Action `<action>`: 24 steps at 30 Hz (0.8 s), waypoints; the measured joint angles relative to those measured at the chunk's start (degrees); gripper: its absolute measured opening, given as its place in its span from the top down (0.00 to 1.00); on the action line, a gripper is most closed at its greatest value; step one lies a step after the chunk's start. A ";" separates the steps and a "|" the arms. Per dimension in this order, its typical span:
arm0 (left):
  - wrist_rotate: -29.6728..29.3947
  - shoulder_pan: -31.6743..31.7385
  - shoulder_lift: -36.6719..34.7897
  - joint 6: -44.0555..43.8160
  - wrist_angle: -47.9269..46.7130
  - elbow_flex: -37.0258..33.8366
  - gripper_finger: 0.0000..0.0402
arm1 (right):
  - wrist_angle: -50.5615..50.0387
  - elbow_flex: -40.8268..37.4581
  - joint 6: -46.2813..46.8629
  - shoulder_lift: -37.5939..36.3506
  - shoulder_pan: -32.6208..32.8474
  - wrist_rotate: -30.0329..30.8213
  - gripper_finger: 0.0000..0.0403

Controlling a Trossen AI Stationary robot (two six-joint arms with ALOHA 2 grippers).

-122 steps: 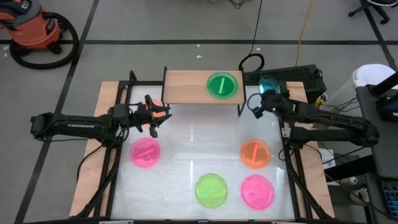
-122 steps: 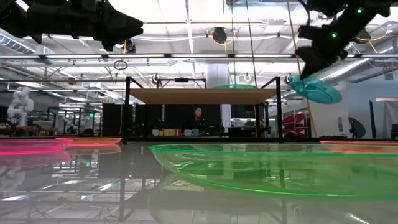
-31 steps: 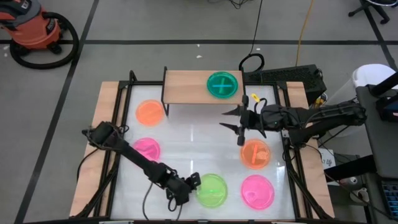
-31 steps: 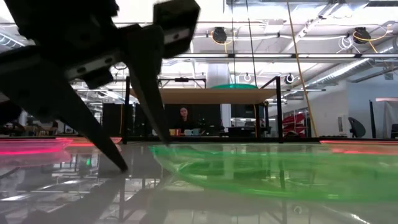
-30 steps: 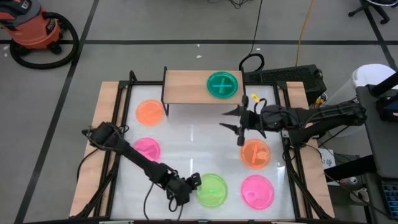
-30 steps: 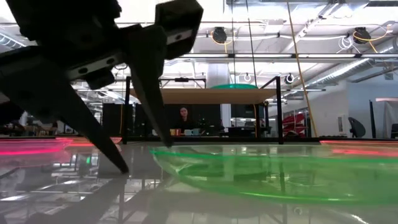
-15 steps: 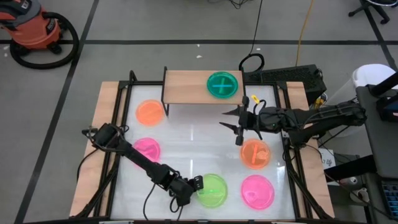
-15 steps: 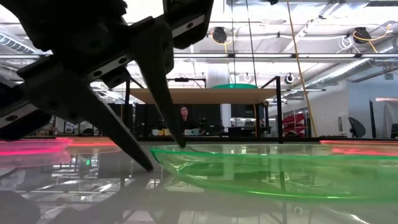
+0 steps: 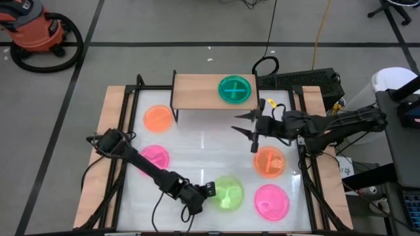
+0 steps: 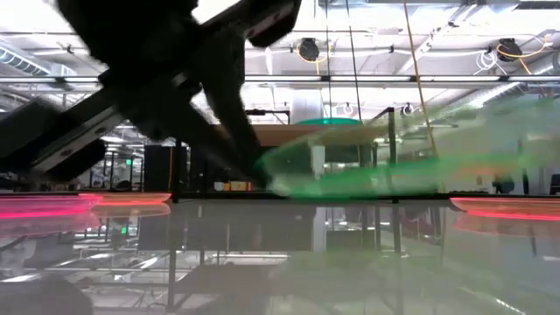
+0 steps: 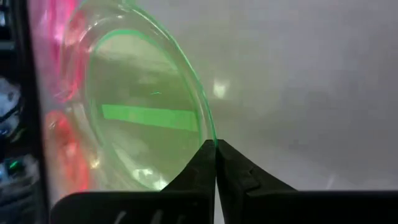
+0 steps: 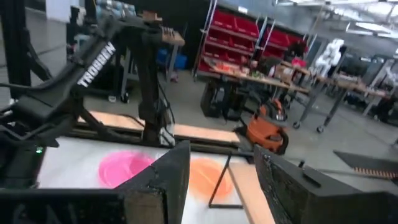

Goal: Place and stack plates onto a shelf
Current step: Stack the green transparent plate on the blue transparent plate on the shelf

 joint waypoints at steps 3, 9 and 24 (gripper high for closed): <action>-2.86 1.34 -3.14 0.11 -3.29 -0.02 0.99 | 0.95 0.00 -0.94 -1.39 1.12 -0.03 0.60; -3.01 6.38 -12.79 3.12 -5.35 0.00 0.99 | 3.74 0.00 -3.44 -4.99 4.11 -0.02 0.60; 17.66 46.77 -17.47 5.18 -0.60 8.79 1.00 | 5.47 0.00 -11.65 -8.82 6.60 0.08 0.60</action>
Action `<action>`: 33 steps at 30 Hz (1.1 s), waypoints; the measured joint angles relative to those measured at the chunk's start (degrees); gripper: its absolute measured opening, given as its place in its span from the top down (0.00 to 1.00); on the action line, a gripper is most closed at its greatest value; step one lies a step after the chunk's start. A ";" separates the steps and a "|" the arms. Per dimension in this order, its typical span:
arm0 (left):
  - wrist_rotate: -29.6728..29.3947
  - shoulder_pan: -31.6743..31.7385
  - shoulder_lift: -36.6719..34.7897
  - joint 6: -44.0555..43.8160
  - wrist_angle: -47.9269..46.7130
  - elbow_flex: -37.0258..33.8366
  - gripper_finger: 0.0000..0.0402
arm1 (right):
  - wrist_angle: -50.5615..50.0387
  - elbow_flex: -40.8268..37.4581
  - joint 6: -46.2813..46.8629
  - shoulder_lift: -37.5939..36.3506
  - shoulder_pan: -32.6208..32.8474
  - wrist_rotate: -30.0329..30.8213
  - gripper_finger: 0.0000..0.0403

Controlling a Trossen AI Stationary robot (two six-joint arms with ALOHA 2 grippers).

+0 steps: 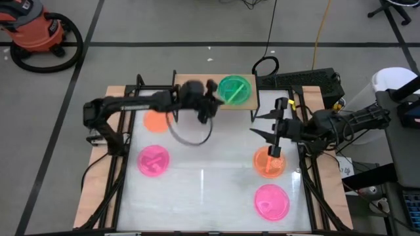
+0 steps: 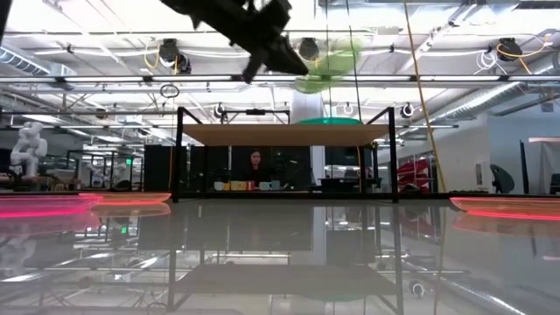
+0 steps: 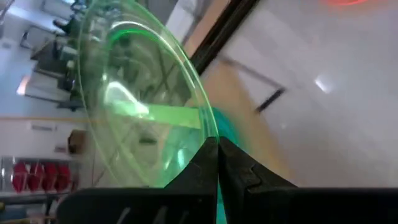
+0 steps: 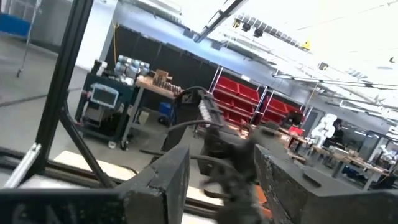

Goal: Place and stack plates onto a shelf
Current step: Stack the green transparent plate on the blue transparent plate on the shelf

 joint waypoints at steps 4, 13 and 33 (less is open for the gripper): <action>3.60 2.80 4.95 -0.34 -2.34 7.13 1.00 | -1.17 0.00 -0.49 0.23 0.00 0.00 0.60; 3.76 5.93 14.54 0.30 -8.07 15.42 0.94 | -3.66 0.00 -2.25 -0.15 0.13 0.26 0.60; -2.37 7.74 14.92 -1.41 -16.45 15.53 0.77 | -4.02 0.00 -5.97 -0.64 0.04 3.41 0.60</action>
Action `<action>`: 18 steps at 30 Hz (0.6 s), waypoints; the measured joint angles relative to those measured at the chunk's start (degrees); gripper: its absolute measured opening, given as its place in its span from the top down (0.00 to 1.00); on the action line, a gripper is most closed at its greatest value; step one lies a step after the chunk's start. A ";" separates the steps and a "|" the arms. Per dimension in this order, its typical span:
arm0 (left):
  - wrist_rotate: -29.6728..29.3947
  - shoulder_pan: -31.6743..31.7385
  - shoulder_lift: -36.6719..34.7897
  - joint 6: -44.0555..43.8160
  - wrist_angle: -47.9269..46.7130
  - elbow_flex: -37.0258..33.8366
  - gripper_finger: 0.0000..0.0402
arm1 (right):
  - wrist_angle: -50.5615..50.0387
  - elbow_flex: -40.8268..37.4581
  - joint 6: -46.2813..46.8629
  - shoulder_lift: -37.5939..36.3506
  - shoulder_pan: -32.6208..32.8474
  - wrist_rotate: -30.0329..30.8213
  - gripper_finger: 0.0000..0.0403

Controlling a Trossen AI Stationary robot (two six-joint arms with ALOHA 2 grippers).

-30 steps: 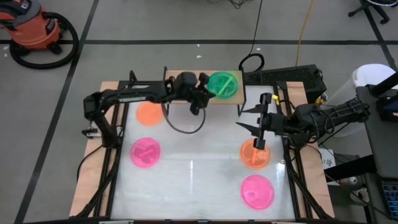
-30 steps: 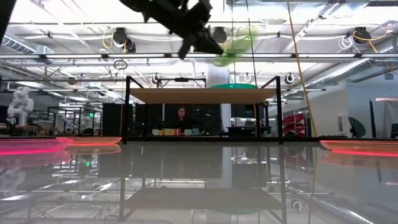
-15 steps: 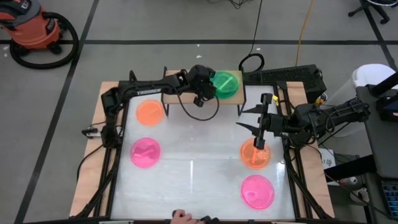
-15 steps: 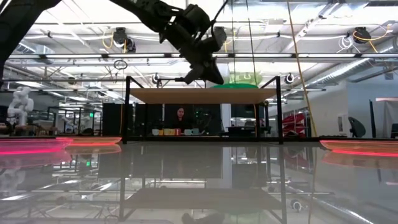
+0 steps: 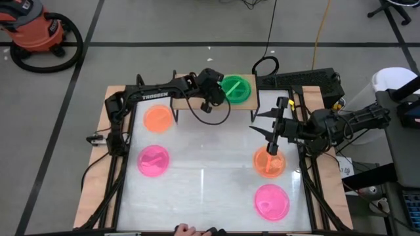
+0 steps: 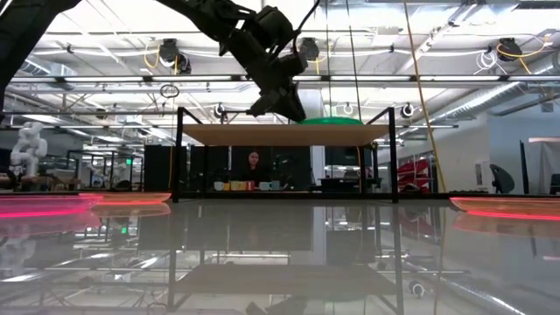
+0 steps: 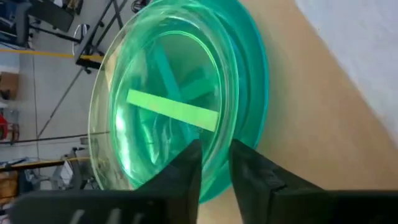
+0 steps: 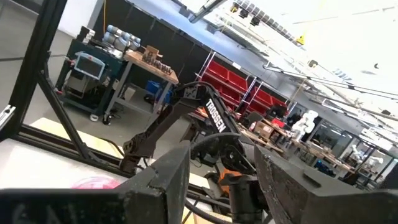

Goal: Place and stack plates onto a shelf
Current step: Stack the green transparent plate on the blue transparent plate on the shelf, then put the right orange transparent plate on the shelf

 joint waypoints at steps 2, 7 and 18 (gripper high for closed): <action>-0.60 -0.81 -0.27 -0.12 -0.22 0.00 0.72 | -0.13 0.00 0.10 0.00 0.00 0.00 0.60; -2.39 -3.79 -2.82 -0.42 -0.65 -0.02 0.62 | -0.19 0.00 0.11 0.00 0.00 0.02 0.60; -8.11 -11.94 -21.57 -13.52 -2.58 -0.02 0.59 | -4.14 0.07 2.25 -0.04 0.04 9.09 0.60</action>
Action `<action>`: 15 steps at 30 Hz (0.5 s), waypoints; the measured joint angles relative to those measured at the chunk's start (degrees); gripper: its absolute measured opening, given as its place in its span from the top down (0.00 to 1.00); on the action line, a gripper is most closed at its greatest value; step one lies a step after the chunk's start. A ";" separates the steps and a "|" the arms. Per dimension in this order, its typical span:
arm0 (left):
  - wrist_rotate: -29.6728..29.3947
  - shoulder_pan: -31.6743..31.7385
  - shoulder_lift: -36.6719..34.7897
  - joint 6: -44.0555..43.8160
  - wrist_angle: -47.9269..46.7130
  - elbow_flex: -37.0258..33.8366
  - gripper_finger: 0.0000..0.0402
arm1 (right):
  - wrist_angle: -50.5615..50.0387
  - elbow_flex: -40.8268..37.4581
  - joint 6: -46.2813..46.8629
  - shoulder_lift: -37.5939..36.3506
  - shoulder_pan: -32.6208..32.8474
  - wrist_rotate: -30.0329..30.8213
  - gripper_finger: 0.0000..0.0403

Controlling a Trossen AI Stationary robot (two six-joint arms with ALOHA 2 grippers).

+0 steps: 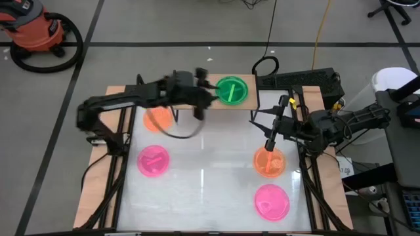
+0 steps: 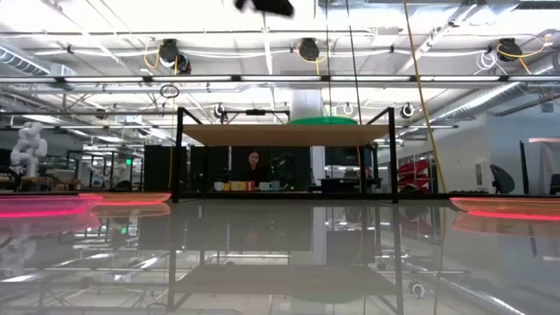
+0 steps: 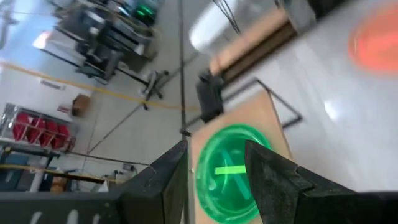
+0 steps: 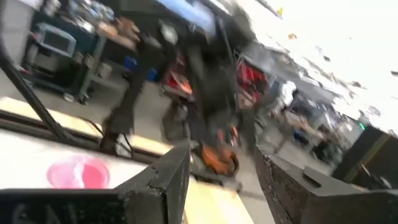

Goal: Place and stack plates onto a shelf
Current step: Put the right orange transparent plate on the shelf

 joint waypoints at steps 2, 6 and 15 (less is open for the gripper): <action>-0.08 -0.46 -4.36 -3.81 -1.06 0.00 0.59 | -2.23 0.02 1.97 -0.13 -0.01 1.68 0.60; 2.32 -0.66 -12.50 -11.56 -4.81 -0.67 0.59 | -10.48 0.02 7.77 -0.51 -0.02 2.84 0.60; 3.17 -0.54 -29.51 -24.23 3.53 -21.61 0.59 | -39.82 0.02 29.72 2.35 -0.02 -1.51 0.60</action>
